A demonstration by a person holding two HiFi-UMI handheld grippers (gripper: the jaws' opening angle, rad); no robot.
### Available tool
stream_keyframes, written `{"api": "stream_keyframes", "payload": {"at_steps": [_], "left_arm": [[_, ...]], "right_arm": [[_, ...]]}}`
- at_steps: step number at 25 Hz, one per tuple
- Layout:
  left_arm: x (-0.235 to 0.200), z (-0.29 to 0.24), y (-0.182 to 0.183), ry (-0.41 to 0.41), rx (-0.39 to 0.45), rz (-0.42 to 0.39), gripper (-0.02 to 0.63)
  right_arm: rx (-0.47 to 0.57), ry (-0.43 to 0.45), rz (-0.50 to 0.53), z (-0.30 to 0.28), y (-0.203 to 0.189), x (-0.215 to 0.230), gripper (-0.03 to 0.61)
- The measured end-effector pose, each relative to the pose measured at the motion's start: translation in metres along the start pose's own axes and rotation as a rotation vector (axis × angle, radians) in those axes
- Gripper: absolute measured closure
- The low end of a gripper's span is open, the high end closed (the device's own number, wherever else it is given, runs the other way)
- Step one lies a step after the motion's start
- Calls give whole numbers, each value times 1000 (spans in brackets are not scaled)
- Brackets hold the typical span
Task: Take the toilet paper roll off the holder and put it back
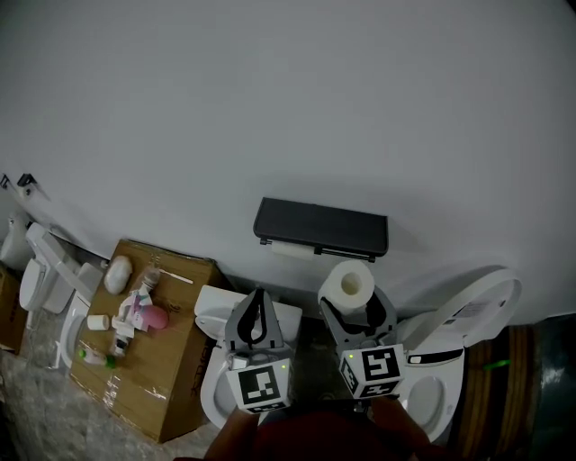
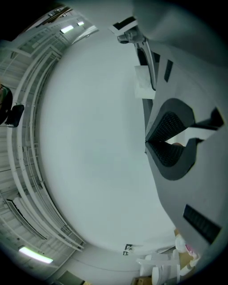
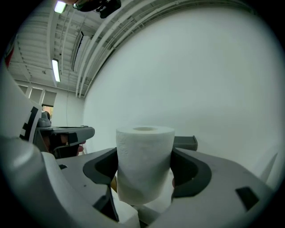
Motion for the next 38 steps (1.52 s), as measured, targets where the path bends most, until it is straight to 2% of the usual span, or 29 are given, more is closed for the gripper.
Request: {"api": "stream_keyframes", "payload": {"at_steps": [8,15,31,38], "left_arm": [[6,2,-16,-3,-40,-23,599],[10,1,-4,16,-1,6,600],[7,0,-13,22,-17,-9,600],[6,0,-18,20,-29,-4,600]], "right_arm": [[-1,15,21,1,-5,-1,222],[2,13,20,2,-3,1,222],[-22,39,20,-2,-10,-4,222],[-9,53,26,-8,-1,-9,222]]}}
Point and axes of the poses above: the fingertips, and each gripper's own axes: z backward along the fingers, x to its right, y out of its top, the point moved 2 cm from there along z, backward along the fingers, and after that the axes turned 13 degrees about x, right-handed, at the moved point
